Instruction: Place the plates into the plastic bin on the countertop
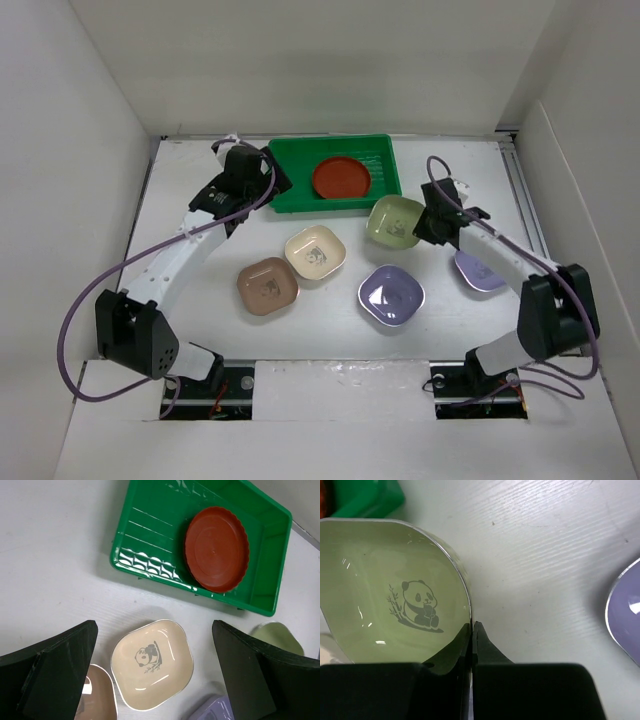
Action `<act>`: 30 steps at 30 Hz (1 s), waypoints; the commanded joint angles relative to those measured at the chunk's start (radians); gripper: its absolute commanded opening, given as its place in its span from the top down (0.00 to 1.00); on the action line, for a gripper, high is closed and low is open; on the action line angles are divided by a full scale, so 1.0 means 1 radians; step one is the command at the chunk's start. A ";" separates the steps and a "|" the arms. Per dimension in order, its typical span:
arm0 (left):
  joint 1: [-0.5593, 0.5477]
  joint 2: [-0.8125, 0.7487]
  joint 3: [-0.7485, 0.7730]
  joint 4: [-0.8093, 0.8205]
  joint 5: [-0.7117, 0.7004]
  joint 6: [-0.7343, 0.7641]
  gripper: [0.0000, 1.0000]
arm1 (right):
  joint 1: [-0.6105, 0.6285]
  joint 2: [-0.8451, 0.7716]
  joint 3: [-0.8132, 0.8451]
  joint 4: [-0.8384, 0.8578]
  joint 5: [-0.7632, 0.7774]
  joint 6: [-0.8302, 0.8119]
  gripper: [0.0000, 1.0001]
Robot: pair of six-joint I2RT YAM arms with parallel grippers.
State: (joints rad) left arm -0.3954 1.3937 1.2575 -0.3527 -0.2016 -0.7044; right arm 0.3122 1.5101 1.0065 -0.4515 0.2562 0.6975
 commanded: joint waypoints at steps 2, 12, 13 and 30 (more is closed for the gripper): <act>0.001 -0.033 -0.012 -0.017 -0.105 -0.053 0.00 | 0.047 -0.172 -0.014 -0.029 0.069 -0.003 1.00; 0.001 0.005 -0.024 -0.006 -0.028 0.000 0.00 | 0.048 0.220 0.567 -0.131 -0.089 -0.285 1.00; 0.001 0.005 -0.024 -0.006 -0.028 0.000 0.00 | 0.048 0.264 0.630 -0.151 -0.098 -0.297 1.00; -0.039 -0.038 -0.101 -0.051 -0.024 0.051 0.00 | 0.048 0.768 1.150 -0.145 -0.269 -0.379 0.84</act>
State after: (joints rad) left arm -0.4351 1.4410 1.1549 -0.3920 -0.2169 -0.6769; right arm 0.3653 2.2688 2.0743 -0.6609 -0.0086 0.3332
